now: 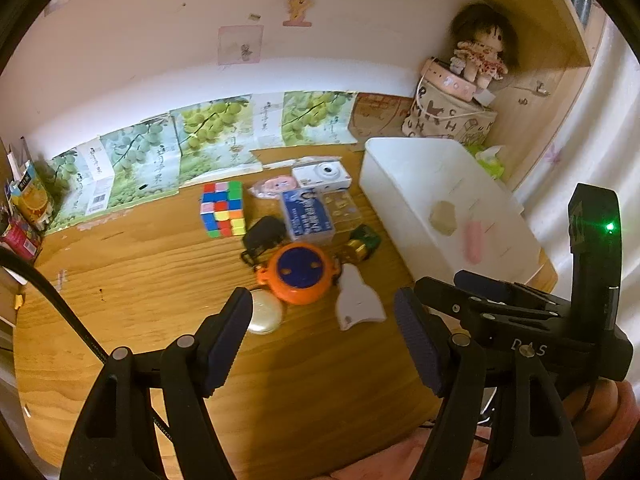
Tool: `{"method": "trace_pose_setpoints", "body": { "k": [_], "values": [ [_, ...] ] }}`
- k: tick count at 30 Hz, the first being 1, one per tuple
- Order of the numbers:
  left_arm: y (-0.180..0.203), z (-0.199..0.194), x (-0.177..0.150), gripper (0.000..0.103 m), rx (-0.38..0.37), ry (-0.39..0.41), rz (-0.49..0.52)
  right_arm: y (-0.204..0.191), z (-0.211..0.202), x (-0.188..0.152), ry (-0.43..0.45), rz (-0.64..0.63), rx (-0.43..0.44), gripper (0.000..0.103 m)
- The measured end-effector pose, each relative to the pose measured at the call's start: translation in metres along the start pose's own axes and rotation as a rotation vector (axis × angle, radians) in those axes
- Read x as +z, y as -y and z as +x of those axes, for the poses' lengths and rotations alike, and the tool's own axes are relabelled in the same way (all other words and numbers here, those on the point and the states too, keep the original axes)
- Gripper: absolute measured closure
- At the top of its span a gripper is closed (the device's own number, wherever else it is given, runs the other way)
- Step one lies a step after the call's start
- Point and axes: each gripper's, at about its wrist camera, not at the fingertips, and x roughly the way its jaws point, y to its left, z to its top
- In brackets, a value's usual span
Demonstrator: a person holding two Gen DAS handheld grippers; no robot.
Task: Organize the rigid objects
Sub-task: 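Move both open tools back over the desk objects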
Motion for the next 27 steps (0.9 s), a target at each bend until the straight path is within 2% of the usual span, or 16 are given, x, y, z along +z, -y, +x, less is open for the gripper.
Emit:
{"method": "trace_pose_setpoints", "body": {
  "k": [2,6,10,13,27],
  "values": [
    [-0.008,0.003,-0.001,0.027,0.003,-0.016,0.005,-0.006,0.005,-0.002,0.001,0.004,0.001,0.023],
    [-0.022,0.010,-0.003,0.027,0.031,-0.057,0.017,-0.015,0.018,-0.007,-0.006,0.022,0.000,0.023],
    [-0.034,0.019,-0.006,0.027,0.022,-0.097,0.019,-0.023,0.033,-0.012,-0.034,0.033,-0.010,0.022],
    [-0.042,0.028,-0.008,0.023,0.031,-0.142,0.011,-0.028,0.047,-0.015,-0.073,0.041,-0.025,0.021],
    [-0.055,0.092,-0.003,0.022,-0.028,-0.366,-0.005,-0.018,0.094,-0.016,-0.261,0.111,-0.139,0.021]
  ]
}}
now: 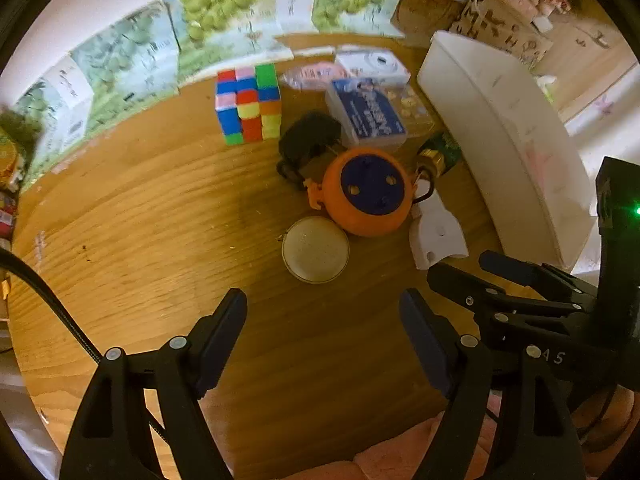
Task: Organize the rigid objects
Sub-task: 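Move both open tools back over the desk objects, then close the left tool on the round gold tin while the right tool grasps the white scoop piece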
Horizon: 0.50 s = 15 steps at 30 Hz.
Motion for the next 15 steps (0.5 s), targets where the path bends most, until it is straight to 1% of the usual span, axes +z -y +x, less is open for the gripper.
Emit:
{"method": "trace_pose_setpoints", "body": {
  "k": [7,12,15],
  "values": [
    [-0.003,0.029,0.018,0.022,-0.009,-0.073,0.008,0.006,0.016,0.011,-0.060,0.041,-0.066,0.021],
    [-0.008,0.044,0.032,0.022,0.010,-0.086,-0.001,0.014,0.026,0.020,-0.093,0.069,-0.102,0.021],
    [-0.010,0.052,0.039,0.022,0.002,-0.098,-0.007,0.017,0.029,0.025,-0.110,0.078,-0.120,0.021]
  ]
}}
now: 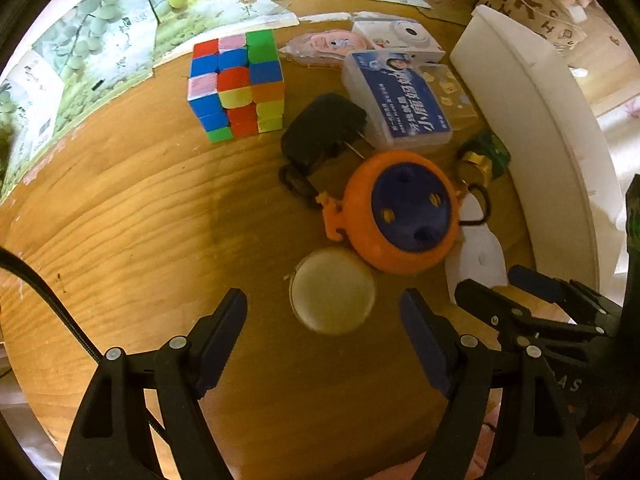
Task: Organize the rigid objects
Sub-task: 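Close the left tool on the round gold tin while the right tool grasps the white scoop piece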
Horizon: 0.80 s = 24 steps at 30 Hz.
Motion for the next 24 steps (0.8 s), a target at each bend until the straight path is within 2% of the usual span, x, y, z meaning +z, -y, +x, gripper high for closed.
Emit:
{"method": "trace_pose_setpoints", "body": {
  "k": [5,6,11,15,16,20,24],
  "values": [
    [-0.002,0.011,0.008,0.022,-0.003,-0.031,0.009,0.000,0.005,0.006,-0.025,-0.005,-0.031,0.026],
    [-0.002,0.013,0.009,0.022,-0.023,0.030,-0.020,0.001,0.006,0.006,-0.032,-0.006,-0.036,0.026],
    [-0.002,0.021,0.010,0.023,-0.022,0.002,-0.018,0.002,0.011,0.009,-0.055,-0.012,-0.045,0.034],
    [0.000,0.032,0.011,0.033,-0.022,-0.029,-0.014,0.000,0.012,0.009,-0.061,-0.027,-0.053,0.036],
    [0.001,0.041,0.017,0.036,-0.028,0.055,-0.207,-0.002,0.013,0.009,-0.064,-0.031,-0.053,0.038],
    [0.008,0.045,0.019,0.044,-0.008,0.054,-0.181,-0.015,0.016,0.009,-0.069,-0.062,-0.076,0.045],
    [0.009,0.046,0.019,0.044,0.002,0.057,-0.178,-0.020,0.017,0.008,-0.068,-0.071,-0.072,0.045]
  ]
}}
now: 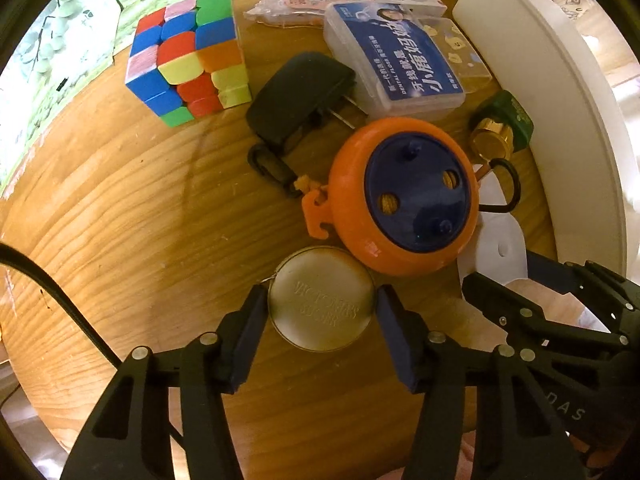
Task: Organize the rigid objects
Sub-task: 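Close the left tool on the round gold tin while the right tool grasps the white scoop piece, then carry the gold tin in the left tool over the bin while the right tool carries the white piece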
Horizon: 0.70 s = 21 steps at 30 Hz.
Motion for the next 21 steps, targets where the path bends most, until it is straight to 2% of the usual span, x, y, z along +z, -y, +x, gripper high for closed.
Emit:
{"method": "trace_pose_setpoints", "body": {
  "k": [6,17,18,21],
  "values": [
    [0.000,0.003,-0.002,0.044,-0.003,0.010,-0.013,-0.004,0.003,0.001,-0.002,0.001,0.007,0.046],
    [-0.010,0.001,-0.027,0.044,-0.048,0.004,-0.089,0.000,0.000,-0.014,-0.003,0.003,0.043,0.046],
    [-0.010,0.000,-0.029,0.044,0.102,-0.288,-0.083,0.000,-0.002,-0.016,-0.002,-0.001,0.047,0.046],
    [-0.009,-0.007,-0.035,0.044,0.105,-0.274,-0.088,0.001,-0.009,-0.025,0.002,-0.015,0.065,0.046]
  ]
}}
